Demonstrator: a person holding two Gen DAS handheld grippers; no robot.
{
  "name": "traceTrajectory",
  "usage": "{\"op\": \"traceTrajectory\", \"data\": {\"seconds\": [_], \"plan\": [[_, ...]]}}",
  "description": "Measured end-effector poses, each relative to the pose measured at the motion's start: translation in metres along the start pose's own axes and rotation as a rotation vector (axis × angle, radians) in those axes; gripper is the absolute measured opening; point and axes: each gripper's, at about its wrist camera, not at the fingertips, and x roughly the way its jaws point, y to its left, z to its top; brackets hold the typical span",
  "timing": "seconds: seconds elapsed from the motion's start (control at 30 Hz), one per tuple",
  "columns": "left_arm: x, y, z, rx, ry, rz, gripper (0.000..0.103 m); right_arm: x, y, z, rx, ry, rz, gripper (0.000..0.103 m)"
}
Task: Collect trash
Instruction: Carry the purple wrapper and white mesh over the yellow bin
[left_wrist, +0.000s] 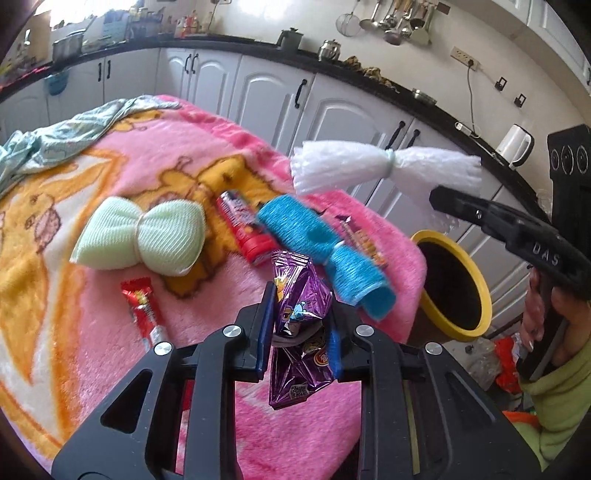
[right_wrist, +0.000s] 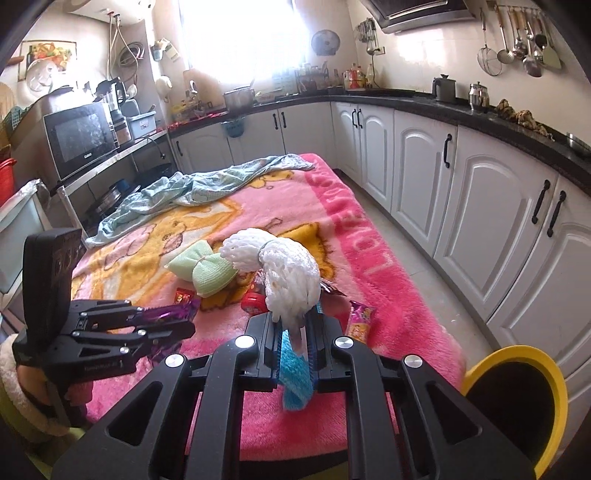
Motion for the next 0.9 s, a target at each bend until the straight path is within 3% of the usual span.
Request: {"op": "traceTrajectory", "data": {"seconds": [0.9], "plan": [[0.013,-0.099,0.037,0.154,-0.053,-0.098,0.017,-0.095,-0.069,-0.041,0.104,-0.081,-0.171,0.011]]}}
